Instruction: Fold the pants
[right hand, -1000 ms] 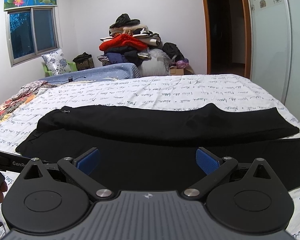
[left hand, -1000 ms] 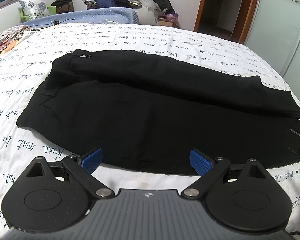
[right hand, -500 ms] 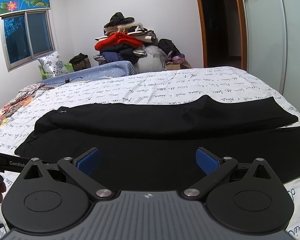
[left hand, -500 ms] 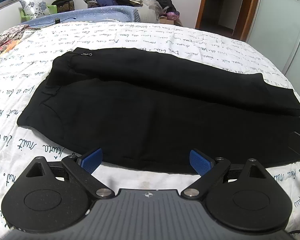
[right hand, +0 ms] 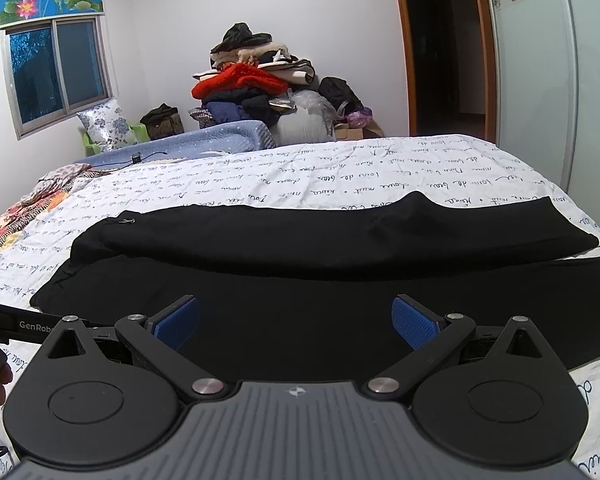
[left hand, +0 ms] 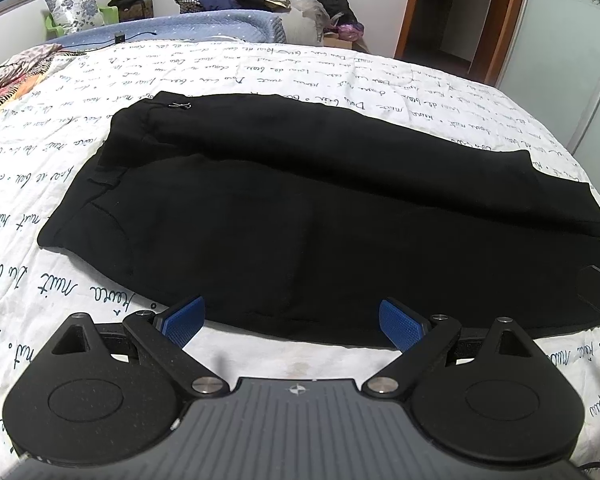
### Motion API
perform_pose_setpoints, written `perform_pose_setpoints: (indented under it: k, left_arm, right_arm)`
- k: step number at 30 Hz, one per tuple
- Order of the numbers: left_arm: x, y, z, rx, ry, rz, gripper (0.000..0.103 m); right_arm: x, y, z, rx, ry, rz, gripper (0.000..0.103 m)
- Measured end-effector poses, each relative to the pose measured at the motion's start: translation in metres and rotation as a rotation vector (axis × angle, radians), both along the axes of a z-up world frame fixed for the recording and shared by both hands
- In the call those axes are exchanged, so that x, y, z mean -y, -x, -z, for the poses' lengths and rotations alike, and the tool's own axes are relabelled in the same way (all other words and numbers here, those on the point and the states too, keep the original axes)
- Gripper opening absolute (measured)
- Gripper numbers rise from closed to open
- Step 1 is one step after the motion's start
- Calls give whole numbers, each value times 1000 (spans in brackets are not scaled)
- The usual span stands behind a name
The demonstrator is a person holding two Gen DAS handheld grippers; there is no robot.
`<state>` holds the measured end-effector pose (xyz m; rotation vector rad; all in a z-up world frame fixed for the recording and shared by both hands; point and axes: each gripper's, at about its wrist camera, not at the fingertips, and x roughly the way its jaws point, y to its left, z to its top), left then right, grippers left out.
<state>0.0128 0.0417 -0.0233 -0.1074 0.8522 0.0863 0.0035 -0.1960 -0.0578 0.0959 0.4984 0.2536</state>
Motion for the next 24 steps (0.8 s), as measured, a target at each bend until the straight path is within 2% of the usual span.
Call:
perform_pose_setpoints:
  k: [16, 20, 24]
  left_arm:
    - [-17, -10, 7, -18, 4, -21, 95]
    - [-33, -23, 3, -1, -24, -37, 95]
    - [-64, -47, -11, 52, -76, -78, 95]
  right_arm:
    - [-7, -9, 0, -13, 25, -21, 103]
    - [-14, -22, -7, 9, 74, -45, 103]
    - [-22, -43, -23, 59, 135, -77, 103]
